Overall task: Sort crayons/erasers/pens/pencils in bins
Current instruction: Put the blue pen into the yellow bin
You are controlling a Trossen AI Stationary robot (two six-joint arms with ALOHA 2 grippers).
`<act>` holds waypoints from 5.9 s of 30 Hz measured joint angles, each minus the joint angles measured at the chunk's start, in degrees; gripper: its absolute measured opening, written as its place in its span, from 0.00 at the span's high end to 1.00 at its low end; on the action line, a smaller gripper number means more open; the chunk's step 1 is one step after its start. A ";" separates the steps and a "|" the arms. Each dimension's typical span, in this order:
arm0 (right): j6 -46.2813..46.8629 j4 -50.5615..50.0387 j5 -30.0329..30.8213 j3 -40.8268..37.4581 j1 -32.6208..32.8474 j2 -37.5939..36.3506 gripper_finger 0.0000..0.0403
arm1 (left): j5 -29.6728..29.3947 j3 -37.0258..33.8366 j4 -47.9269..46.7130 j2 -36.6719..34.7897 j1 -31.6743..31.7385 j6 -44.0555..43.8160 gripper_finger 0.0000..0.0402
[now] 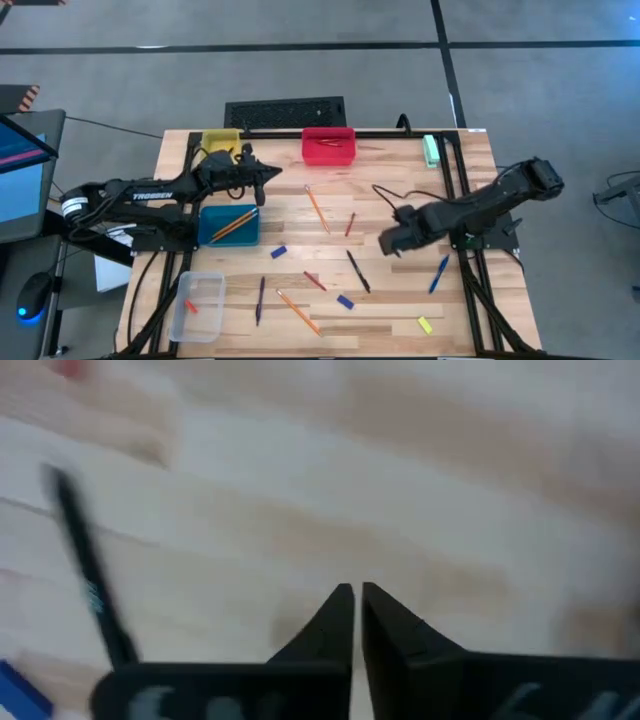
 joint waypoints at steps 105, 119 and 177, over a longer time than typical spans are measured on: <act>-88.98 96.63 -20.22 -9.79 -35.58 7.37 0.93 | 7.72 7.95 2.25 0.00 -4.18 -16.28 0.59; -89.39 96.66 -23.01 2.15 -34.23 16.28 0.92 | 2.00 10.88 0.85 0.00 -7.95 -12.96 0.55; -93.96 97.54 -23.42 4.35 -32.06 16.22 0.88 | 4.09 18.41 7.65 8.98 -11.32 -4.89 0.91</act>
